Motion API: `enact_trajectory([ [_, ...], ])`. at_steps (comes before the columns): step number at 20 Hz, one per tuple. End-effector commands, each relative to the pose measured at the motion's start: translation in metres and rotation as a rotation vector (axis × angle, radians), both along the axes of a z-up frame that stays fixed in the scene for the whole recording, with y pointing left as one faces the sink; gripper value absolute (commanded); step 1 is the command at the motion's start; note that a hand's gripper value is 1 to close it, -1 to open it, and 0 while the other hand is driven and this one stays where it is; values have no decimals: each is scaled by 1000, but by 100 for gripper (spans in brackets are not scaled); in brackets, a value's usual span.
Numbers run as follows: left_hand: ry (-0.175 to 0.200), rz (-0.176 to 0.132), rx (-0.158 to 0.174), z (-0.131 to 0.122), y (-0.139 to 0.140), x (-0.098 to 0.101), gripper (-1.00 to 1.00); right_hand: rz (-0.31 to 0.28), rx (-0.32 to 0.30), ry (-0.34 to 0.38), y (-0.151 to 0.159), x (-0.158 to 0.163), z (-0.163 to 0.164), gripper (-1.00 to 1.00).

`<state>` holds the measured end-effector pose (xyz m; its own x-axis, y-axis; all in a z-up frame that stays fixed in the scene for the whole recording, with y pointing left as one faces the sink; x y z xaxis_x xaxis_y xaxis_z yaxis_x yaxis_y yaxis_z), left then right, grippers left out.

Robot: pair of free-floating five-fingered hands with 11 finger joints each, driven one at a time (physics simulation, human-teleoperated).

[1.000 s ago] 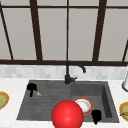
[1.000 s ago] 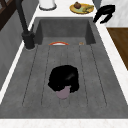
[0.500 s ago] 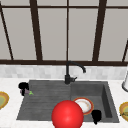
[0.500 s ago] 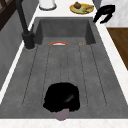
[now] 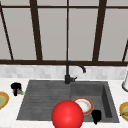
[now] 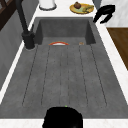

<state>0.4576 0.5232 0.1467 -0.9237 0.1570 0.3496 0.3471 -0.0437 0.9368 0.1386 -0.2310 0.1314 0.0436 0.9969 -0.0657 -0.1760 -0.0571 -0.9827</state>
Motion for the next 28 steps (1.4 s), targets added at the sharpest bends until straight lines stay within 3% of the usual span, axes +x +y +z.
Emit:
enact_trajectory([
  [1, -28, 38, -5, -3, 26, -5, 100, 0, 0, 0, 0, 0, 0, 0],
  [7, -18, 26, -10, -6, 72, -7, 100, 0, 0, 0, 0, 0, 0, 0],
  [15, -19, 30, -15, -13, 131, -12, 100, 0, 0, 0, 0, 0, 0, 0],
  [18, -11, 44, -16, -21, 151, -17, 100, 0, 0, 0, 0, 0, 0, 0],
  [24, -11, 87, -170, -37, 184, -23, 100, 0, 0, 0, 0, 0, 0, 0],
  [27, -43, 60, -262, -45, 198, -24, 100, 0, 0, 0, 0, 0, 0, 0],
  [28, -84, 25, -304, -40, 201, -34, 100, 0, 0, 0, 0, 0, 0, 0],
])
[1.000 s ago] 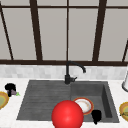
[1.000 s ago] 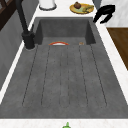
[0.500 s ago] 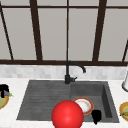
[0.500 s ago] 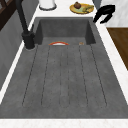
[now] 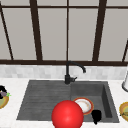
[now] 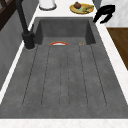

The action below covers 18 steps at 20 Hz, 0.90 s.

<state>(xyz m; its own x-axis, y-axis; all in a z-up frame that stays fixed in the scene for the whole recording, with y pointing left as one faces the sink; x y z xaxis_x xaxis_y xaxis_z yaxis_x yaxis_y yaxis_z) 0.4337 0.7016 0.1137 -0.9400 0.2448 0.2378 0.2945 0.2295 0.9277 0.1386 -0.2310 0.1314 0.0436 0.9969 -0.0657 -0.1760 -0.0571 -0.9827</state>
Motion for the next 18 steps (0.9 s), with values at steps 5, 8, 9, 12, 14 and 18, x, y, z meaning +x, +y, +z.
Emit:
enact_trajectory([
  [5, 17, 15, -29, 40, 49, -19, 100, 0, 0, 0, 0, 0, 0, 0],
  [8, 5, 11, -27, 55, 70, -25, 100, 0, 0, 0, 0, 0, 0, 0],
  [9, 5, 15, -23, 46, 79, -26, 100, 0, 0, 0, 0, 0, 0, 0],
  [12, 0, 26, -60, 23, 97, -30, 100, 0, 0, 0, 0, 0, 0, 0],
  [14, -3, -1, -92, 12, 96, -39, 100, 0, 0, 0, 0, 0, 0, 0],
  [18, -3, -1, -50, -15, 91, -43, 100, 0, 0, 0, 0, 0, 0, 0],
])
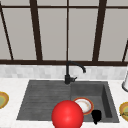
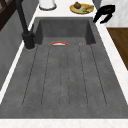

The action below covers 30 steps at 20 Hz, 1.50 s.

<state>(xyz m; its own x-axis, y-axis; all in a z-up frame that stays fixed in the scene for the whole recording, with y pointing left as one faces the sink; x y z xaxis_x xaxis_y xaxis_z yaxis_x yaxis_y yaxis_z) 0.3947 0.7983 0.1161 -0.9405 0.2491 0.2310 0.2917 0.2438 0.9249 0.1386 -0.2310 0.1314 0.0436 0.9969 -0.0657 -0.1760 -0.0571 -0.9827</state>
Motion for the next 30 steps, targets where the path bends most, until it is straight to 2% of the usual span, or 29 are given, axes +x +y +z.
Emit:
enact_trajectory([
  [1, 0, 0, -21, -24, -10, 0, 100, 0, 0, 0, 0, 0, 0, 0],
  [3, -15, 5, 16, -32, -21, 2, 100, 0, 0, 0, 0, 0, 0, 0],
  [4, -16, 16, 30, -31, -27, 6, 100, 0, 0, 0, 0, 0, 0, 0],
  [6, -14, 47, 66, -28, -17, 3, 100, 0, 0, 0, 0, 0, 0, 0],
  [7, -13, 38, 91, -20, -16, 2, 100, 0, 0, 0, 0, 0, 0, 0],
  [9, -7, 16, 107, -9, -13, -2, 100, 0, 0, 0, 0, 0, 0, 0],
  [10, -16, 16, 106, -9, -11, -8, -100, 0, 0, 0, 0, 0, 0, 0],
  [11, -15, 20, 99, 9, -16, -22, -100, 0, 0, 0, 0, 0, 0, 0],
  [12, -46, 23, 99, 22, -21, -27, -100, 0, 0, 0, 0, 0, 0, 0],
  [14, -46, 9, 115, 42, -25, -34, -100, 0, 0, 0, 0, 0, 0, 0],
  [15, -17, 3, 136, 50, -26, -33, -100, 0, 0, 0, 0, 0, 0, 0],
  [17, 5, -5, 154, 64, -29, -41, -100, 0, 0, 0, 0, 0, 0, 0],
  [20, 10, -13, 175, 83, -35, -58, -100, 0, 0, 0, 0, 0, 0, 0],
  [22, 15, 8, 178, 93, -41, -70, -100, 0, 0, 0, 0, 0, 0, 0],
  [25, 13, 18, 184, 109, -51, -81, -100, 0, 0, 0, 0, 0, 0, 0],
  [30, 10, 10, 184, 131, -76, -100, -100, 0, 0, 0, 0, 0, 0, 0],
])
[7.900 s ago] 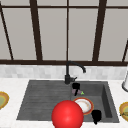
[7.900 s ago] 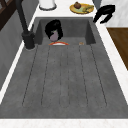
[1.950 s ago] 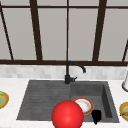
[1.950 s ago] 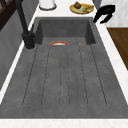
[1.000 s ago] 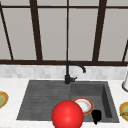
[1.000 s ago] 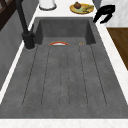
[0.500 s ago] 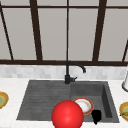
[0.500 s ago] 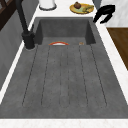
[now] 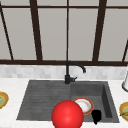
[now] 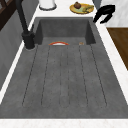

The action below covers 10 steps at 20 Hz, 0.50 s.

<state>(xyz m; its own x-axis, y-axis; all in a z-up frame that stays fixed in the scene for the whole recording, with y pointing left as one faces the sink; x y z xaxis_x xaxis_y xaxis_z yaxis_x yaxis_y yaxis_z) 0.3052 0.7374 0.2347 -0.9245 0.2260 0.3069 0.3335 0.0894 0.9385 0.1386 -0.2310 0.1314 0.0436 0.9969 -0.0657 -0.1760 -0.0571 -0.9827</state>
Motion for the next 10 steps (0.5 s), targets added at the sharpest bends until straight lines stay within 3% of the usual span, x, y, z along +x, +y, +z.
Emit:
enact_trajectory([
  [1, -30, 25, 31, 16, -20, -14, -100, 0, 0, 0, 0, 0, 0, 0],
  [10, -23, 28, 46, 51, -67, -46, -100, 0, 0, 0, 0, 0, 0, 0],
])
